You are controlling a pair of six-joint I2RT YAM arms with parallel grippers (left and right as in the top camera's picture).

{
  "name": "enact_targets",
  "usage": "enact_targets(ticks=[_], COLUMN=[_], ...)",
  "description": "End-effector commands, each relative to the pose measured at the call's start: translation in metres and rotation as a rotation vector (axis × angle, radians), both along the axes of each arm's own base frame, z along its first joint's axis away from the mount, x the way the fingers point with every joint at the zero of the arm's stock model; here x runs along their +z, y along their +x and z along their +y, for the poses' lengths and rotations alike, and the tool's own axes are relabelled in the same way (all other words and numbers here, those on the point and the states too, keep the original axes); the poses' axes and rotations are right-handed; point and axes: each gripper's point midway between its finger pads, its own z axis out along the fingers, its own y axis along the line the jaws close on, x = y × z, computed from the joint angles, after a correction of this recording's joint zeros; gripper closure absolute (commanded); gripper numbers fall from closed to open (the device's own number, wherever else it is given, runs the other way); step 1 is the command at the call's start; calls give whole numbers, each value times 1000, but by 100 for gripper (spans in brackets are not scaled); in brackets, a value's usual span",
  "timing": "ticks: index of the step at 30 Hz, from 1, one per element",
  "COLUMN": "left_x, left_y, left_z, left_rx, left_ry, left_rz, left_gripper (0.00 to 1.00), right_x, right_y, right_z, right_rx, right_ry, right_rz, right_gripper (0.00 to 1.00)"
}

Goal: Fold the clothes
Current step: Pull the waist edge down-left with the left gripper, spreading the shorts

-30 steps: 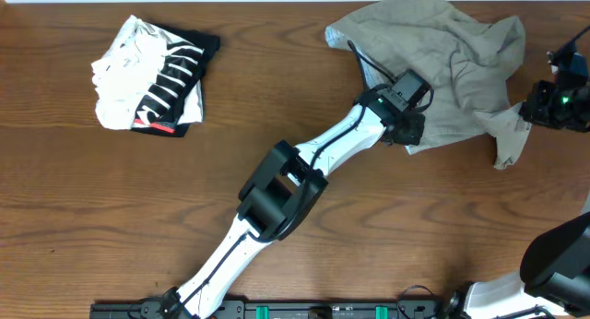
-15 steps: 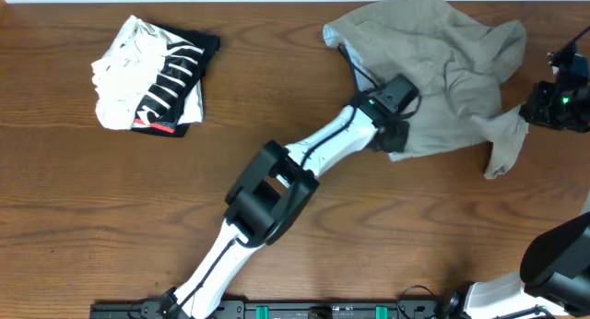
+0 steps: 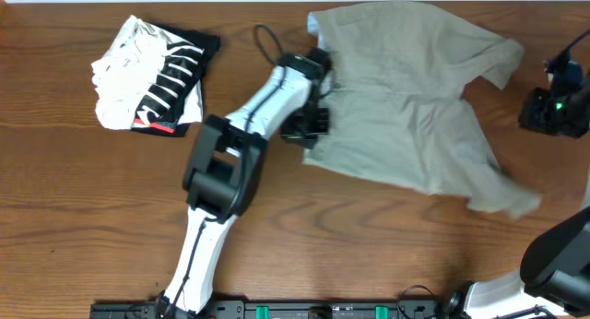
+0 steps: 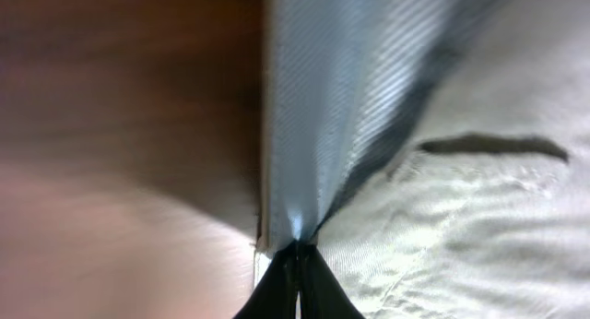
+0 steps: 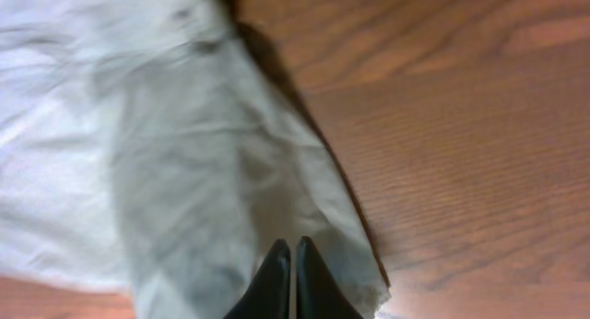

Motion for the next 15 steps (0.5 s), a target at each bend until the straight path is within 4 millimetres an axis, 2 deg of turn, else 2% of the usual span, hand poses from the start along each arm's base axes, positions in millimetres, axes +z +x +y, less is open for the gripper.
enact_targets(ticks=[1,8,11,15], left_x=[-41,-11,-1,9], left_y=[-25,-38,-36,-33], left_z=[55,67,66,64], left_rx=[-49,-89,-93,-91], left_ry=[192,193,183,173], left_rz=[123,170,147,118], left_gripper=[94,94,94,94], right_x=[-22,-70,-83,-96], right_y=[-12,-32,-38,-46], right_z=[-10,0,7,25], right_rx=[-83,-171,-175,-157], right_ry=[-37,19,45,132], right_rz=[57,125,136,154], right_gripper=[99,99,94,94])
